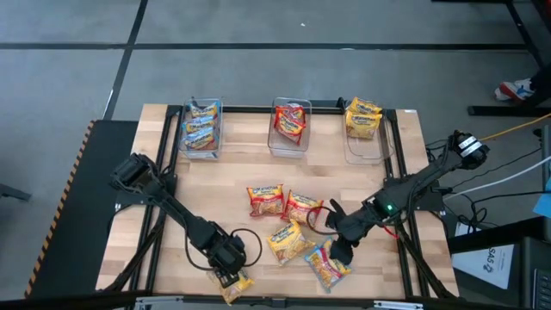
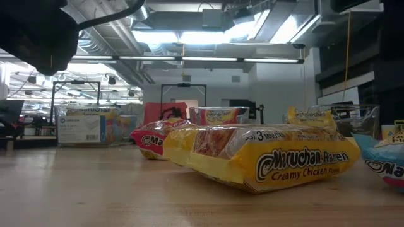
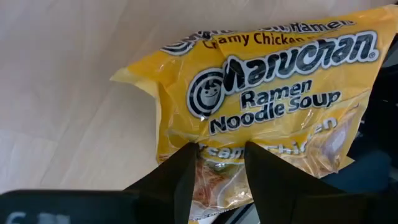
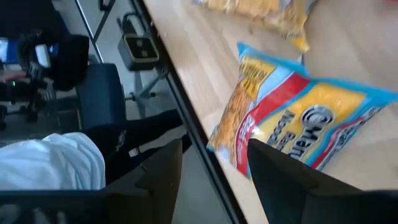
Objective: Sort Maruchan noodles
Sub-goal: Put the yellow noodle pack in the right transparent basket
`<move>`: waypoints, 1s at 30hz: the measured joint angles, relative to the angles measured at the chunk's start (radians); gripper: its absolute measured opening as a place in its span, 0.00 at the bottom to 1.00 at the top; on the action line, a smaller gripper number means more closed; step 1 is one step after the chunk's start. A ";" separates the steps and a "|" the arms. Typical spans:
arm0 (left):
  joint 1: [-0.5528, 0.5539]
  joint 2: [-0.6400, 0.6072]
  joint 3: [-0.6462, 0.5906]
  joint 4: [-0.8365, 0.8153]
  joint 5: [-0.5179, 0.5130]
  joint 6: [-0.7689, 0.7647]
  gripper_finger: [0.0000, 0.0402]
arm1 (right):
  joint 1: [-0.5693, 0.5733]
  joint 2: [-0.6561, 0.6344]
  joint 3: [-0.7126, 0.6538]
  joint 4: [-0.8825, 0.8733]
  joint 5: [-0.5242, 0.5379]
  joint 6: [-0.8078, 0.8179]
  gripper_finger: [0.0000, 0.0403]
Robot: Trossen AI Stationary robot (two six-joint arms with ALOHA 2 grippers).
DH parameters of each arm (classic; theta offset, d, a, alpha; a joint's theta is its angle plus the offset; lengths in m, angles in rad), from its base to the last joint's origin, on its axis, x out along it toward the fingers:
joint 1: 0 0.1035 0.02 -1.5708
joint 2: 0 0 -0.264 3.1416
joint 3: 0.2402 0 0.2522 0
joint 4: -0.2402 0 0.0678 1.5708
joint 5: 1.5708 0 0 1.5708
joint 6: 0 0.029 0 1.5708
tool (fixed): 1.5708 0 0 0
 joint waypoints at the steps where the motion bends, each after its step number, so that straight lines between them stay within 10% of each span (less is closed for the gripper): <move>1: 0.002 0.004 0.000 -0.001 -0.001 -0.003 0.32 | 0.008 0.000 0.000 -0.001 0.000 0.000 0.46; 9: 0.014 0.005 -0.002 -0.017 -0.090 -0.043 0.02 | 0.068 0.000 0.000 0.000 0.004 -0.001 0.46; 30: 0.118 -0.311 0.345 -0.345 -0.354 0.136 0.00 | 0.154 0.004 0.000 -0.075 0.390 -0.007 0.46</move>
